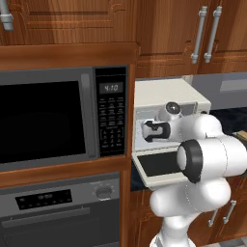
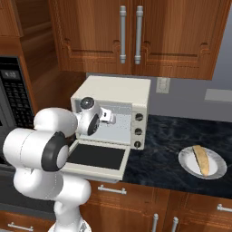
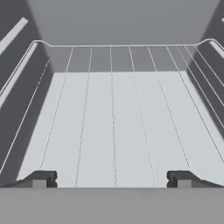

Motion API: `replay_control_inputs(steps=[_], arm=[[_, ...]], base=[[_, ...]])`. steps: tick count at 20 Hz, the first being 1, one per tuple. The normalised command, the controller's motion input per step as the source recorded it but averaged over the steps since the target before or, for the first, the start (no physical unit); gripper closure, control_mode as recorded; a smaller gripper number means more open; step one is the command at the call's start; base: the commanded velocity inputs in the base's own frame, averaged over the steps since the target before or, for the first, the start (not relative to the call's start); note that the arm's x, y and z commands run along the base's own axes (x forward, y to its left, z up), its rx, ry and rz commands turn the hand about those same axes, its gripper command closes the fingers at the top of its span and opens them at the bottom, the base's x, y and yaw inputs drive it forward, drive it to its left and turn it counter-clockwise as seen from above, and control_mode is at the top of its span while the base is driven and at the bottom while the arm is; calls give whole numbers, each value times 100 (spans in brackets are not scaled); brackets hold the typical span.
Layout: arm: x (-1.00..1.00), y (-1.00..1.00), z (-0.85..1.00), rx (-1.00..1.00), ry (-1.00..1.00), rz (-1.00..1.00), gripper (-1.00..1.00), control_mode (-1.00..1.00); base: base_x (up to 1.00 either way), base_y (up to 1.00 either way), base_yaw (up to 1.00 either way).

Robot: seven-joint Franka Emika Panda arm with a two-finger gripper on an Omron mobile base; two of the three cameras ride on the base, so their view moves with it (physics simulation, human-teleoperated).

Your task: Pull the toaster oven rack outwards. Pick up the baguette from the plate and place it on the toaster oven rack. Close the toaster oven door fully and set the temperature to the lowest setting.

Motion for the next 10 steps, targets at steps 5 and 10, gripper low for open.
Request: replay_control_inputs(steps=[5, 10], arm=[[30, -1, -26, -3, 2, 0, -100, -100], [4, -1, -37, -3, 18, 0, -100, -100]], base=[[0, 0, 0], [0, 0, 0]])
